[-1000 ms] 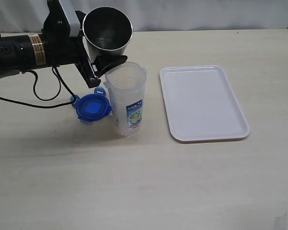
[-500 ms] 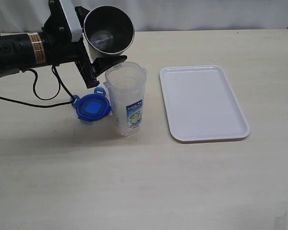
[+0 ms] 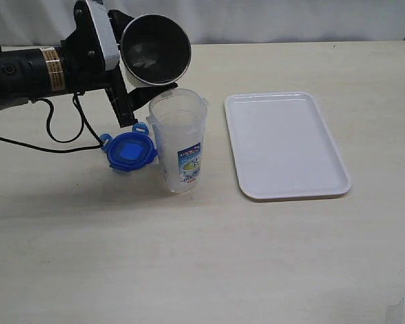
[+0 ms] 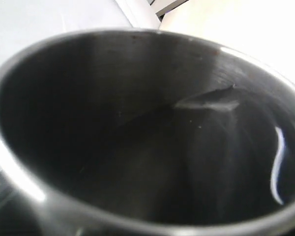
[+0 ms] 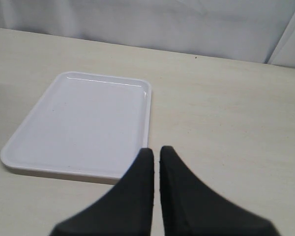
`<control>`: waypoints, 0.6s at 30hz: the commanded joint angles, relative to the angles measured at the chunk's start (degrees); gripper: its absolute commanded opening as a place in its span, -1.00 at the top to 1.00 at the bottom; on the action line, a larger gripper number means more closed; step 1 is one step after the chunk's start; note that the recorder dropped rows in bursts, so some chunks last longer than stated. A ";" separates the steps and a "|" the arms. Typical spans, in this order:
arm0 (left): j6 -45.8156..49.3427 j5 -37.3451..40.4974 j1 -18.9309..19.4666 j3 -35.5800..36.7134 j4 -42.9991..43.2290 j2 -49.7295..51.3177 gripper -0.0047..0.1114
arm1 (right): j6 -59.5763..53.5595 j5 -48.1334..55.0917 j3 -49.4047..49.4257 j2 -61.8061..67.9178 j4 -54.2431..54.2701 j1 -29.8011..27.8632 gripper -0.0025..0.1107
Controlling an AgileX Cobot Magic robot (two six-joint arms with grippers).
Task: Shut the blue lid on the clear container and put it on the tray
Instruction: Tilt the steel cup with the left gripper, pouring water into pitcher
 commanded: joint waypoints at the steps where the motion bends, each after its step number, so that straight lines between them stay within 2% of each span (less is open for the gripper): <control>1: 1.93 -3.36 -0.12 -0.46 -1.45 -1.10 0.92 | 0.11 0.08 0.06 -0.22 0.19 -0.14 0.88; 18: 8.90 -7.53 -0.12 -0.46 -1.69 -1.10 0.92 | 0.11 0.08 0.06 -0.22 0.19 -0.14 0.88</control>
